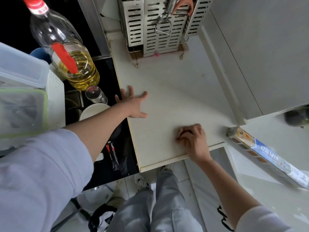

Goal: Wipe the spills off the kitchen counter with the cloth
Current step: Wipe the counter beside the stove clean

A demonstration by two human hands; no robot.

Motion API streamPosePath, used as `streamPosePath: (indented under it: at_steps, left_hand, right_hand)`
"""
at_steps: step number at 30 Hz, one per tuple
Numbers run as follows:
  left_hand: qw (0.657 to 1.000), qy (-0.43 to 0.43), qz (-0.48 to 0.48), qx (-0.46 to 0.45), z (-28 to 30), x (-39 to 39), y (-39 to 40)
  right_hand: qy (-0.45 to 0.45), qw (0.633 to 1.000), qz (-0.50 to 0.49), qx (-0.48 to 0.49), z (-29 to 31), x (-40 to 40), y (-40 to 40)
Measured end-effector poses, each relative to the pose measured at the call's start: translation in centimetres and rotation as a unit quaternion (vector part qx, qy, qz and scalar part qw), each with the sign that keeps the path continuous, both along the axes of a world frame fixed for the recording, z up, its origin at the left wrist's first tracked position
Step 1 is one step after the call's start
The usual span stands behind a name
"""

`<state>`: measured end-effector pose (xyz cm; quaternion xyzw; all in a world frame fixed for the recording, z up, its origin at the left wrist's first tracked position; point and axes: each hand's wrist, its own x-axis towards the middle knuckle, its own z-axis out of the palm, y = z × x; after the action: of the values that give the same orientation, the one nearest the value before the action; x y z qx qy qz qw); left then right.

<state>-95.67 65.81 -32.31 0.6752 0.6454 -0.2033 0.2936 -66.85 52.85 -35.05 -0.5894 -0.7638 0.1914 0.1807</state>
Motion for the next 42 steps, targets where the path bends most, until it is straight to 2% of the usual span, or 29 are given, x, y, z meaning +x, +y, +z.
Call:
streamPosePath:
  at_steps: [2,3,6,8,9,11,13,14,15,17,19,20,21,22,24,26,27,28,29,31,32,33,34,35,36,38,40,41,42]
  left_hand:
    - [1.000,0.000,0.001,-0.002,-0.1,-0.1,0.0]
    - [1.000,0.001,0.000,-0.001,-0.1,-0.2,0.0]
    - [1.000,0.002,0.000,0.000,-0.2,-0.1,0.0]
    - [1.000,0.001,-0.001,-0.001,-0.3,-0.1,0.1]
    - [1.000,0.001,-0.003,-0.002,-0.3,-0.1,0.1]
    - [1.000,0.002,-0.004,-0.003,-0.2,-0.1,0.0]
    - [1.000,0.006,-0.004,-0.008,-0.1,-0.1,0.0]
    - [1.000,0.007,-0.005,-0.010,0.0,0.0,0.0]
    - [1.000,0.008,-0.005,-0.010,0.1,0.0,0.0]
    - [1.000,0.012,-0.005,-0.006,0.2,0.2,0.1]
    - [1.000,0.015,-0.004,-0.009,0.1,0.2,0.1]
    - [1.000,0.015,-0.004,-0.011,0.1,0.2,0.0]
    - [1.000,0.015,-0.004,-0.010,0.1,0.2,0.1]
    - [1.000,0.015,-0.002,-0.008,0.0,0.1,0.1]
    - [1.000,0.012,-0.002,-0.009,0.0,0.1,0.1]
    - [1.000,0.012,-0.003,-0.008,-0.1,0.2,0.1]
    - [1.000,0.012,-0.004,-0.008,-0.2,0.2,0.0]
    - [1.000,0.013,-0.002,-0.006,-0.2,0.1,0.1]
    - [1.000,0.014,-0.001,-0.007,-0.2,0.1,0.0]
    - [1.000,0.014,-0.002,-0.010,0.0,0.2,0.0]
    - [1.000,0.016,-0.004,-0.008,0.0,0.2,0.0]
    - [1.000,0.019,-0.006,-0.008,-0.1,0.3,0.1]
    - [1.000,0.023,-0.008,-0.009,-0.1,0.4,0.0]
    - [1.000,0.026,-0.009,-0.006,-0.1,0.4,0.0]
    - [1.000,0.027,-0.009,-0.002,-0.1,0.3,0.0]
    - [1.000,0.024,-0.009,0.000,-0.2,0.3,-0.1]
    - [1.000,0.027,-0.010,-0.002,-0.2,0.2,-0.1]
    - [0.999,0.033,-0.012,-0.004,-0.2,0.2,0.0]
    - [0.999,0.038,-0.017,-0.008,-0.1,0.2,0.2]
  right_hand:
    - [-0.054,0.996,-0.071,-0.015,0.0,-0.9,-0.3]
    - [-0.095,0.994,-0.037,-0.037,0.0,-2.7,-1.4]
    - [-0.138,0.964,0.195,-0.116,0.3,-6.3,-5.5]
    - [-0.157,0.960,0.213,-0.087,0.3,-3.8,-4.7]
    - [-0.173,0.967,0.166,-0.084,0.0,-1.8,-3.8]
    - [-0.194,0.975,0.008,-0.111,-0.7,1.6,-1.4]
    - [-0.186,0.958,-0.143,-0.164,-1.1,1.7,0.4]
    - [-0.178,0.950,-0.182,-0.182,-1.1,0.1,0.5]
    - [-0.176,0.950,-0.178,-0.187,-1.1,-2.1,0.1]
    - [-0.175,0.970,-0.050,-0.162,-0.7,-6.2,-2.8]
    - [-0.165,0.965,0.153,-0.137,0.1,-7.3,-5.6]
    - [-0.157,0.957,0.208,-0.128,0.7,-6.3,-5.3]
    - [-0.162,0.955,0.219,-0.117,0.7,-4.6,-3.9]
    - [-0.178,0.960,0.186,-0.108,0.2,-2.7,-2.1]
    - [-0.193,0.976,0.000,-0.102,-0.9,1.2,2.4]
    - [-0.177,0.952,-0.213,-0.128,-1.0,3.5,6.4]
    - [-0.167,0.931,-0.287,-0.148,-1.0,2.9,7.3]
    - [-0.159,0.922,-0.315,-0.160,-1.0,1.0,7.9]
    - [-0.151,0.931,-0.288,-0.166,-0.8,-1.4,7.5]
    - [-0.147,0.978,-0.080,-0.126,-0.9,-6.3,4.6]
    - [-0.152,0.981,0.062,-0.105,-0.8,-7.8,2.4]
    - [-0.162,0.967,0.175,-0.088,-0.7,-7.9,1.3]
    - [-0.153,0.954,0.249,-0.063,-0.8,-6.5,1.6]
    - [-0.147,0.951,0.269,-0.027,-1.3,-4.4,3.2]
    - [-0.154,0.961,0.229,-0.002,-1.8,-2.2,5.2]
    - [-0.160,0.986,0.004,-0.052,-1.7,2.1,10.0]
    - [-0.127,0.948,-0.247,-0.159,-0.7,3.7,14.1]
    - [-0.123,0.927,-0.306,-0.180,-0.5,2.7,15.4]
    - [-0.130,0.924,-0.305,-0.192,-0.2,0.7,15.9]
